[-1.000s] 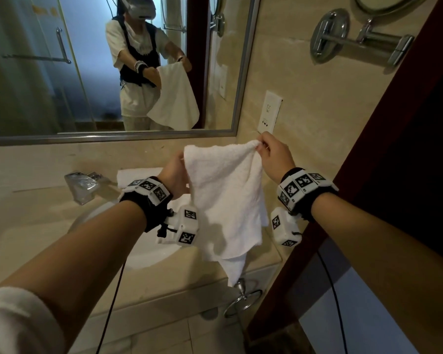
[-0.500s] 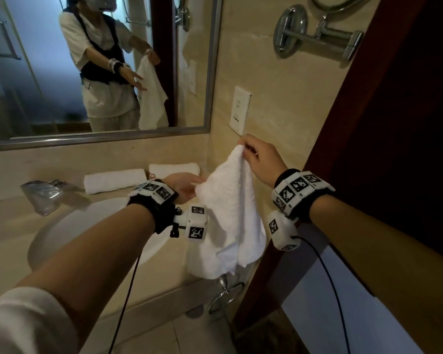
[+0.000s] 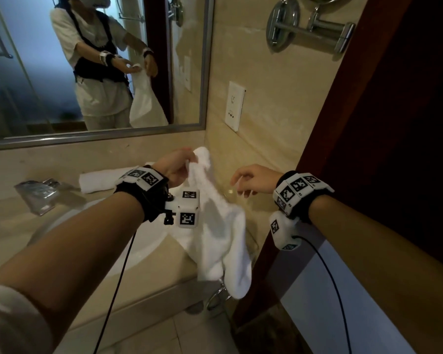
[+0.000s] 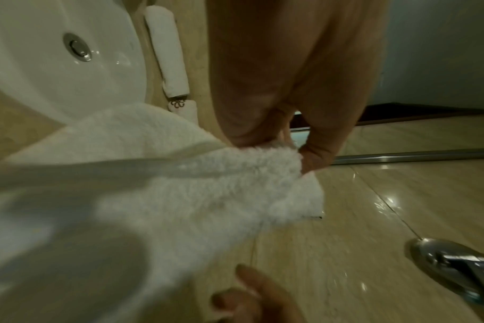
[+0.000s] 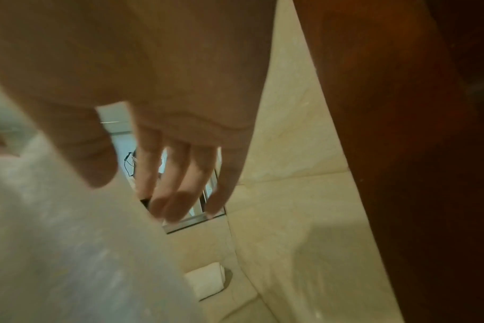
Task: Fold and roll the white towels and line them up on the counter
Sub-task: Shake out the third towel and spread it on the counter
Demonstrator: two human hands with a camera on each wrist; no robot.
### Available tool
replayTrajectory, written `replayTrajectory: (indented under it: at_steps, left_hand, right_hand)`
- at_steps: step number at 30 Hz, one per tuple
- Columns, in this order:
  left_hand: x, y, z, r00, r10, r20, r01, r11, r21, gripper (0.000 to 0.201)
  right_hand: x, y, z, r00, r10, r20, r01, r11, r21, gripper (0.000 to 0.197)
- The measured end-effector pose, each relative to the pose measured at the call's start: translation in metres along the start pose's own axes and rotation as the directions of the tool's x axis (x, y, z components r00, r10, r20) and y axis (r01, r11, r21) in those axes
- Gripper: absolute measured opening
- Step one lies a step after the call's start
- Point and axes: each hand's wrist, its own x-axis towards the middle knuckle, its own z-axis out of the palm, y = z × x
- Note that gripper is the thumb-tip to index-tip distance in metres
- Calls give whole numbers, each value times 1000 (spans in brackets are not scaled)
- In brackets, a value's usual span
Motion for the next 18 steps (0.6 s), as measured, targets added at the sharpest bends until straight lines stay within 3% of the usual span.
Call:
replayTrajectory:
  at_steps: [1,4,7,8,10,15,18]
  left_hand:
    - [-3,2,1,999,12,38,-12,1000,-19,23]
    - [-12,10,4,994,31,103,-27,999,-39,51]
    - [-20,22,5,987,94,129,-86,994,-69,35]
    - [-25,26,4,982,112,152,-104,993,-60,35]
    - [-31,31,-2,979,127,157,-128,992,-1,34]
    - [-33,29,-31,991,96,93,-104,991,81,38]
    - [-34,20,-53,995,71,64,-78,990,114,37]
  right_hand:
    - [4,0,2,997,-5,-79,5,1000,2,23]
    - [21,1,6,967,-35,-251,52,997,62,49]
    - [32,-7,18,984,-109,-137,128,983,132,80]
    - [37,-8,23,987,-133,-91,143,982,121,80]
    - [38,-14,28,994,-99,-46,101,994,47,58]
    - [39,-14,23,976,-81,-204,81,997,-11,23]
    - [39,-10,7,984,-31,-174,7,991,-136,31]
